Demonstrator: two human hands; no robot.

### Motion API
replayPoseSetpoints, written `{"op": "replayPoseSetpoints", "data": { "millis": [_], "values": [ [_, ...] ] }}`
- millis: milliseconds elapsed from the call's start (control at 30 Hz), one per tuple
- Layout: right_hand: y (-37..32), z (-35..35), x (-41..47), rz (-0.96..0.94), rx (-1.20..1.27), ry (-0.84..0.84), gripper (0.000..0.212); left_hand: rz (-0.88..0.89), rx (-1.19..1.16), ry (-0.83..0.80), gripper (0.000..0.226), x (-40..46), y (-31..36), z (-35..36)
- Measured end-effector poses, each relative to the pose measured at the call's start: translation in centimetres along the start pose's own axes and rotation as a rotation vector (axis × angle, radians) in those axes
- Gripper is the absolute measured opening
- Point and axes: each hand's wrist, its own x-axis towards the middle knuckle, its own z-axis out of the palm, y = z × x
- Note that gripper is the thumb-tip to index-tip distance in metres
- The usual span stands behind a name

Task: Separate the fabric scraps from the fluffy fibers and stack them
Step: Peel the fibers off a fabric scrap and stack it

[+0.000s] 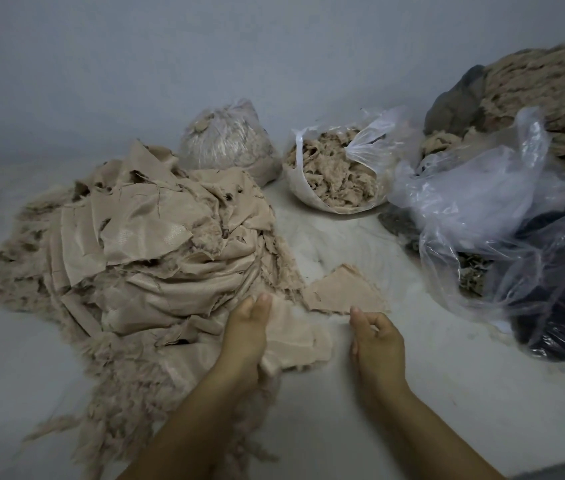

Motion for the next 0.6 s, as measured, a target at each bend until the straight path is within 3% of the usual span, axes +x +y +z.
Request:
{"op": "replayPoseSetpoints", "data": {
  "millis": [100,300,400,500,600],
  "values": [
    [-0.2,0.1,-0.1,-0.055,-0.053,-0.069,0.036,0.023,-0.027,-0.105,0.031,0.0,0.1,-0.2],
    [-1.0,2.3,-1.3,-0.047,0.004,-0.469,0.046,0.052,0.005,-0.333,0.033,-0.9,0.1,0.5],
    [-1.5,2.5,-1.1,-0.184,0.012,-0.407,0.016,0.037,0.064,-0.381,0.032,-1.1,0.1,0.3],
    [-1.0,2.6,-0.6,-0.193,0.059,-0.307,0.019,0.060,0.150,-0.381,0.027,-1.2,0.2,0.4],
    [-0.4,2.5,-0.3,-0.061,0.152,-0.244,0.024,0.044,0.166,-0.362,0.026,-1.5,0.3,0.5]
  ]
}}
